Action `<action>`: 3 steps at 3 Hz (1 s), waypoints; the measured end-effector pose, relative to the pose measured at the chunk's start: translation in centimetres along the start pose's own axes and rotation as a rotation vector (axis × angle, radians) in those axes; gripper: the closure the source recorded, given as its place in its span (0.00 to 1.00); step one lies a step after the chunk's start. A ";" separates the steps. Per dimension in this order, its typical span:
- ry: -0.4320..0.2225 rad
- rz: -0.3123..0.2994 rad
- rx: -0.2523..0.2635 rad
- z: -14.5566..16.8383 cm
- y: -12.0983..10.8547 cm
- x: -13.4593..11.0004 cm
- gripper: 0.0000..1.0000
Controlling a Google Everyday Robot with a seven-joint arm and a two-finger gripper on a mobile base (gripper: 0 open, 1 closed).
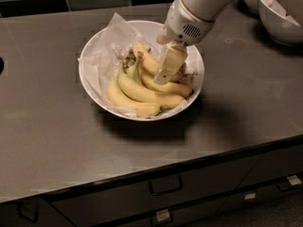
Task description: Pick banana from white bowl
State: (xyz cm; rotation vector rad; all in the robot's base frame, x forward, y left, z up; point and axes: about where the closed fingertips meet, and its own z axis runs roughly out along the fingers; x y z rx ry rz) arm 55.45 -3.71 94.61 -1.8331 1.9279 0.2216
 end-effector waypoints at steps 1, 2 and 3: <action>0.020 0.062 0.077 -0.3 0.3 0.4 0.32; 0.034 0.103 0.124 -0.2 0.5 0.7 0.37; 0.035 0.128 0.153 1.1 -0.2 0.7 0.43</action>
Offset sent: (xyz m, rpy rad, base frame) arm -0.0059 -0.0122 -0.0050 -0.0134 -0.0915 -0.2269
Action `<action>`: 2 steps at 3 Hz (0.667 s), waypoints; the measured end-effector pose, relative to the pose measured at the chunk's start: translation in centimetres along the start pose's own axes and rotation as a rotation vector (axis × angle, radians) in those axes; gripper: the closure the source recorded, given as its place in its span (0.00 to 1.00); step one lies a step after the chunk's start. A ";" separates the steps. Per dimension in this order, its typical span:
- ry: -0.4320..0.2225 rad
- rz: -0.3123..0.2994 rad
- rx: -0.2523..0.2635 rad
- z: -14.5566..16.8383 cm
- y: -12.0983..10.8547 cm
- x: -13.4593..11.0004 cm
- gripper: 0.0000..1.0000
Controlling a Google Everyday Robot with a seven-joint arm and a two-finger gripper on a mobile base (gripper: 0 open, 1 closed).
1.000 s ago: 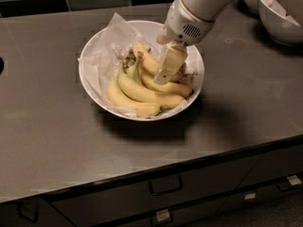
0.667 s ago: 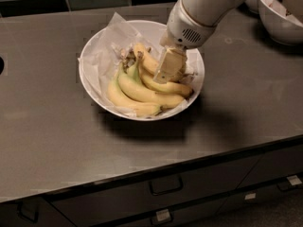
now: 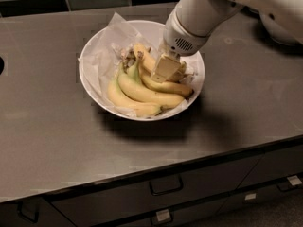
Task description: Pick banana from white bowl
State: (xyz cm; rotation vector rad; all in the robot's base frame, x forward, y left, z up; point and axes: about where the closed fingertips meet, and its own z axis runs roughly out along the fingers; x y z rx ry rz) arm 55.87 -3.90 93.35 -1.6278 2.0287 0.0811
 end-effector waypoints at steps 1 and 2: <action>0.002 -0.001 -0.008 0.5 -0.1 0.0 0.44; 0.002 -0.001 -0.008 0.5 -0.1 0.0 0.63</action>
Offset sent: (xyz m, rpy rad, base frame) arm 0.0030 0.0015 -0.0038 -0.0008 0.0078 0.0036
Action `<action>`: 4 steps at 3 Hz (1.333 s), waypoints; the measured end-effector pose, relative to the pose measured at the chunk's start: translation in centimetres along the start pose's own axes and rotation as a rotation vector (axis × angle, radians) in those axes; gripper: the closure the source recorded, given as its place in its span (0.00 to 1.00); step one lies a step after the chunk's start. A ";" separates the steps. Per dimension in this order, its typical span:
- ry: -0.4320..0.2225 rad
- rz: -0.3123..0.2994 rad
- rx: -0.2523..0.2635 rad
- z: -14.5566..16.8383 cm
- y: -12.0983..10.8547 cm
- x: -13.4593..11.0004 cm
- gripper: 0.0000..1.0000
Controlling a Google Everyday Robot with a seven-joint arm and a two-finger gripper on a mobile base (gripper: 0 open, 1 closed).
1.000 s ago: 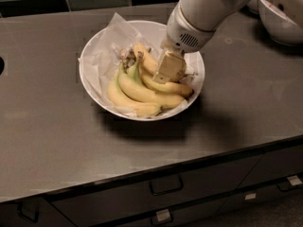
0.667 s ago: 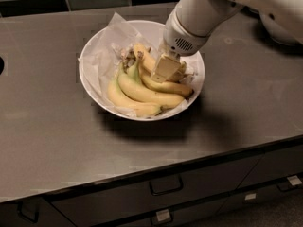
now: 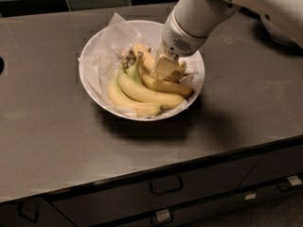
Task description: Pick banana from white bowl
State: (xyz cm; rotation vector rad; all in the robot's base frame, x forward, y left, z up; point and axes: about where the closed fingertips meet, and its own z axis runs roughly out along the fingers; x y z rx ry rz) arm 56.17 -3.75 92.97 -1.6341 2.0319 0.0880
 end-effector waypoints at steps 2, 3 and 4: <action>0.000 0.000 0.000 0.0 0.0 0.0 1.00; -0.026 -0.006 0.025 -1.5 -0.1 0.1 1.00; -0.032 -0.010 0.089 -3.7 -0.3 0.0 1.00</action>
Offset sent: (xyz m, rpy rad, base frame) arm 0.0000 0.0000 0.0000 0.0000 0.0000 0.0000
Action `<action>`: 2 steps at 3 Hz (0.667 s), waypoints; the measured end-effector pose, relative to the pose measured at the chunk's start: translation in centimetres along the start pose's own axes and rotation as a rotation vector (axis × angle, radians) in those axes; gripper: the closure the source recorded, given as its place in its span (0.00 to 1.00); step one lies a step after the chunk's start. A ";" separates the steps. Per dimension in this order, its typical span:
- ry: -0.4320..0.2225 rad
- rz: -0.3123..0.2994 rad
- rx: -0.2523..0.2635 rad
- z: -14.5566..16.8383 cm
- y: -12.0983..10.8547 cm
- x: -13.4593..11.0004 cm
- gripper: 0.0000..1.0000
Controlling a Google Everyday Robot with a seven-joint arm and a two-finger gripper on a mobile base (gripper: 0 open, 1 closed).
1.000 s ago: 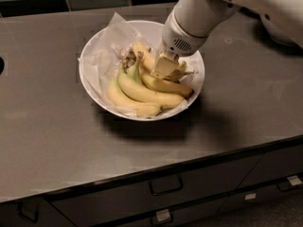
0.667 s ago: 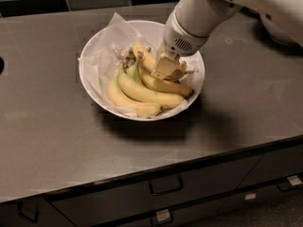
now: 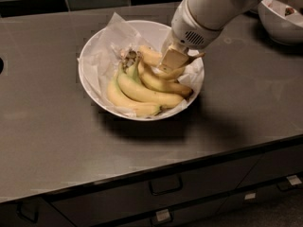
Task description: Pick banana from white bowl
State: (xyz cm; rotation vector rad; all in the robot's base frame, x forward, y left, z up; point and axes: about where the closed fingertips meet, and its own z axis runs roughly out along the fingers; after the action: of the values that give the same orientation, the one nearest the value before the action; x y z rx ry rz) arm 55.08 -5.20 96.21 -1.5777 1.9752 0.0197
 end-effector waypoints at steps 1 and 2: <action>0.007 -0.006 0.063 -1.6 -0.4 -0.3 1.00; 0.006 -0.018 0.121 -3.1 -0.6 -0.8 1.00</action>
Offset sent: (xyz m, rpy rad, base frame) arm -0.0101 -0.0096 0.0481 -0.0389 -0.1751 -0.0678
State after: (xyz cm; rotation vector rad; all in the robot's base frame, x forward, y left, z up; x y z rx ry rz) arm 54.38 -5.78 99.31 -1.5188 1.9299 -0.1102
